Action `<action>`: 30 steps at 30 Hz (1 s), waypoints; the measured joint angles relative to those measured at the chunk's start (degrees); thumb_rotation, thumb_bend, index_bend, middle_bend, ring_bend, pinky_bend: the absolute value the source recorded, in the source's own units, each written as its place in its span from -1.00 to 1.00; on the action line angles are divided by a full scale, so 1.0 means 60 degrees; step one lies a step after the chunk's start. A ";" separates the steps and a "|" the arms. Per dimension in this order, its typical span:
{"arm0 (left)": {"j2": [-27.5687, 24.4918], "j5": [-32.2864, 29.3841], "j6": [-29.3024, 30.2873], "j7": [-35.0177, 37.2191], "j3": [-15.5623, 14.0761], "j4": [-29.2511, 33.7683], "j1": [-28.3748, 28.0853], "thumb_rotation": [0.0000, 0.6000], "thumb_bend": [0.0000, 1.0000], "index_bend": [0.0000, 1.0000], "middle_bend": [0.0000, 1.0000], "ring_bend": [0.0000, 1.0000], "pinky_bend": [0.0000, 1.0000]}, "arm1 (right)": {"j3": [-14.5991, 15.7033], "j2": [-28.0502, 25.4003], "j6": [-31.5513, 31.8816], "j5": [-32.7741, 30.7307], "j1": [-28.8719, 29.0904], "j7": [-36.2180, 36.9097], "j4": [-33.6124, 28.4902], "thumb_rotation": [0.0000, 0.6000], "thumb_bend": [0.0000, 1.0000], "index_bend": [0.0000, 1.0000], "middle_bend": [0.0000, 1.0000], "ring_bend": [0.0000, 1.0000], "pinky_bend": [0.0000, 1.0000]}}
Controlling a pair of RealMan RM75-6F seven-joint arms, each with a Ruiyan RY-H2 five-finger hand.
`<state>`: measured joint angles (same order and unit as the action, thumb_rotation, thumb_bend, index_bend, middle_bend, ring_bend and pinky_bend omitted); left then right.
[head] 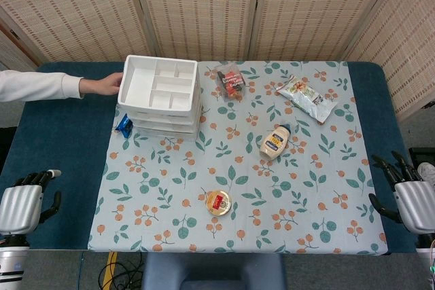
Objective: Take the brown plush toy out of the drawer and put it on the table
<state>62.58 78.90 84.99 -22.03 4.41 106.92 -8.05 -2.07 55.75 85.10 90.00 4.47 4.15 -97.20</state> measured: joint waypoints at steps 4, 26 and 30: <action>-0.0004 0.0043 0.0034 -0.0006 -0.0029 0.0021 0.0032 1.00 -0.03 -0.39 -0.27 -0.36 -0.22 | 0.0015 -0.0011 0.0091 0.0075 -0.0032 0.0066 0.0035 1.00 -0.27 -0.82 -0.48 -0.86 -0.64; 0.0736 0.0276 -0.0625 0.1709 0.0558 -0.0184 -0.0761 1.00 -0.03 -0.35 0.42 0.30 0.73 | -0.0081 -0.0314 0.0625 0.0294 -0.0190 0.0316 -0.0117 1.00 -0.28 -0.82 -0.48 -0.83 -0.64; 0.1032 0.0264 -0.1437 0.2839 0.0721 -0.0388 -0.1277 1.00 -0.03 -0.33 0.78 0.64 0.97 | -0.0119 -0.0375 0.0661 0.0417 -0.0143 0.0330 -0.0189 1.00 -0.27 -0.82 -0.48 -0.83 -0.64</action>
<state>68.77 80.49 76.36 -4.99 8.73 104.59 -15.71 -2.78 53.50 89.07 92.50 3.61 6.13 -98.34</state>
